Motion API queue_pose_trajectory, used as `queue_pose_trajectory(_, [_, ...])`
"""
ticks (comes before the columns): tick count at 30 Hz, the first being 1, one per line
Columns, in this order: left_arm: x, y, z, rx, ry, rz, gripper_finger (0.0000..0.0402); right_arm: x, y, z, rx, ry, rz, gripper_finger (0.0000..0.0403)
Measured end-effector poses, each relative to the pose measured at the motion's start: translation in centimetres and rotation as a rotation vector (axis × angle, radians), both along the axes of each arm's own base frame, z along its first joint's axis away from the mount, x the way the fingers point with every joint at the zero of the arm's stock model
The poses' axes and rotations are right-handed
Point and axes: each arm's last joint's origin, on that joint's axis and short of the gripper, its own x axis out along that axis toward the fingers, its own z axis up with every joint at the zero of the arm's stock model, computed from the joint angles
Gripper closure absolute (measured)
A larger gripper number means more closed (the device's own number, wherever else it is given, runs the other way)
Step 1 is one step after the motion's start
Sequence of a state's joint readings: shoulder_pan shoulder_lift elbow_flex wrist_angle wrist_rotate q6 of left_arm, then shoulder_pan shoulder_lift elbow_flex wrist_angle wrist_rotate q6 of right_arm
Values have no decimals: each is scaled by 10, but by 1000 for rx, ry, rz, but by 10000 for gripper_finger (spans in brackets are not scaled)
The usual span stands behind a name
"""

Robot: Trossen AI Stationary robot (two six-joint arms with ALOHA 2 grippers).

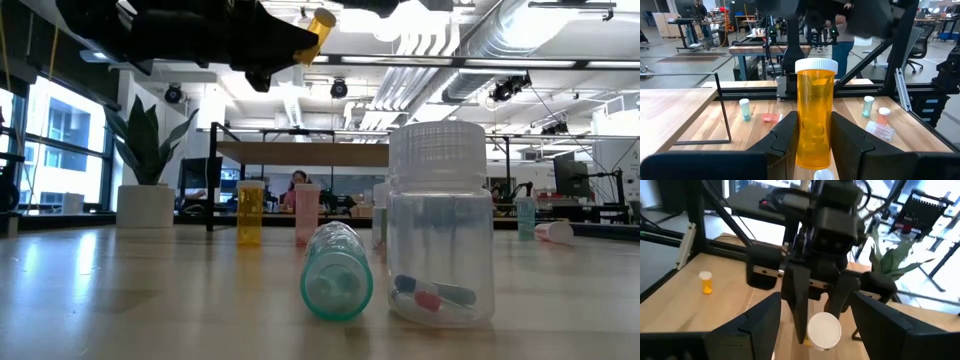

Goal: Pick and place medicine bottles onto shelf by color
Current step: Put the top left orange pill bottle on the shelf

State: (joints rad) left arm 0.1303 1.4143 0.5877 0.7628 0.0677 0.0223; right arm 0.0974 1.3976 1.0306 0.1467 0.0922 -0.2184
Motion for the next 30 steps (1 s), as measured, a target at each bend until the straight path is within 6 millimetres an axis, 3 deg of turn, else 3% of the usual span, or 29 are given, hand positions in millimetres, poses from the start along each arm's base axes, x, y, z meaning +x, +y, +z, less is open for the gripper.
queue_pose_trajectory(7, [0,0,0,0,1,0,316,12,-8,-11,42,50,-2,171])
queue_pose_trajectory(16, [0,0,0,18,3,5,316,12,-15,-15,88,87,-38,176])
queue_pose_trajectory(30, [0,1,0,37,8,53,315,11,-15,-17,90,99,-42,282])
